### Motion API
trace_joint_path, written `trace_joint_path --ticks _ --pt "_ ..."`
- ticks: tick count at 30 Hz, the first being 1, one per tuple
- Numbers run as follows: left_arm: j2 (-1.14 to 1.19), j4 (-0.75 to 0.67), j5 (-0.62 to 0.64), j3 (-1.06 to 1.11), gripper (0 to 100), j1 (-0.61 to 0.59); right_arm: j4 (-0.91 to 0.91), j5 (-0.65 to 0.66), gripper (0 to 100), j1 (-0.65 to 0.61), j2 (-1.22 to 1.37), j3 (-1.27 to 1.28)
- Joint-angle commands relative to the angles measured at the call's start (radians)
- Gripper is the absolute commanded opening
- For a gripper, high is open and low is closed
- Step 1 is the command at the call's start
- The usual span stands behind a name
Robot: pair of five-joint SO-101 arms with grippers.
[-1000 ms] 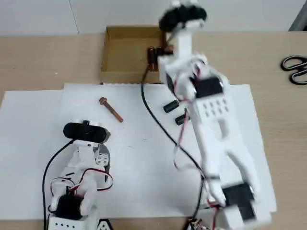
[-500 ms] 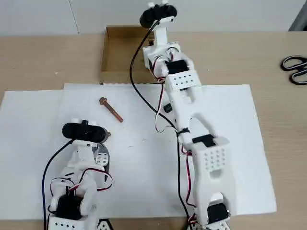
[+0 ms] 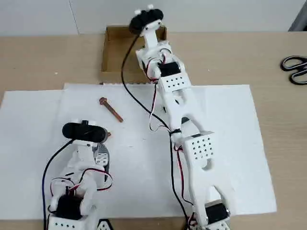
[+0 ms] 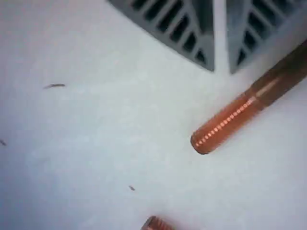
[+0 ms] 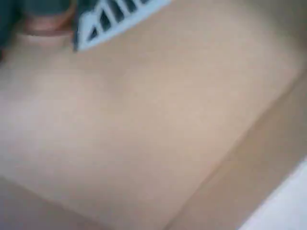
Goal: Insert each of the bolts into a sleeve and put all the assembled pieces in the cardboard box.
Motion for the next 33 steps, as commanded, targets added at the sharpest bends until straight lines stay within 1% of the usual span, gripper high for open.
trace_joint_path --ticks 1,4,12,16,20,25,29,33 --pt "-0.009 -0.023 0.005 0.002 1 -0.009 0.065 0.009 22.4 -0.008 -0.022 -0.109" --pt "-0.009 -0.023 0.005 0.002 1 -0.009 0.196 0.009 18.7 -0.008 -0.024 -0.195" --pt "-0.009 -0.023 0.006 0.002 1 -0.009 0.730 0.005 8.3 -0.022 -0.024 -0.563" --pt "-0.009 -0.023 0.006 0.002 1 -0.011 0.901 -0.005 3.5 -0.024 -0.058 -0.559" --pt "-0.009 -0.023 0.006 0.002 1 -0.011 0.924 -0.110 1.4 -0.021 -0.124 -0.557" --pt "-0.009 -0.023 0.006 0.002 1 -0.011 0.938 -0.160 1.5 -0.027 -0.162 -0.497" --pt "-0.009 -0.023 0.006 0.002 1 -0.011 0.938 -0.241 1.7 -0.005 -0.259 -0.330" --pt "-0.009 -0.023 0.006 0.002 1 -0.011 0.937 -0.364 1.8 -0.005 -0.401 -0.063"
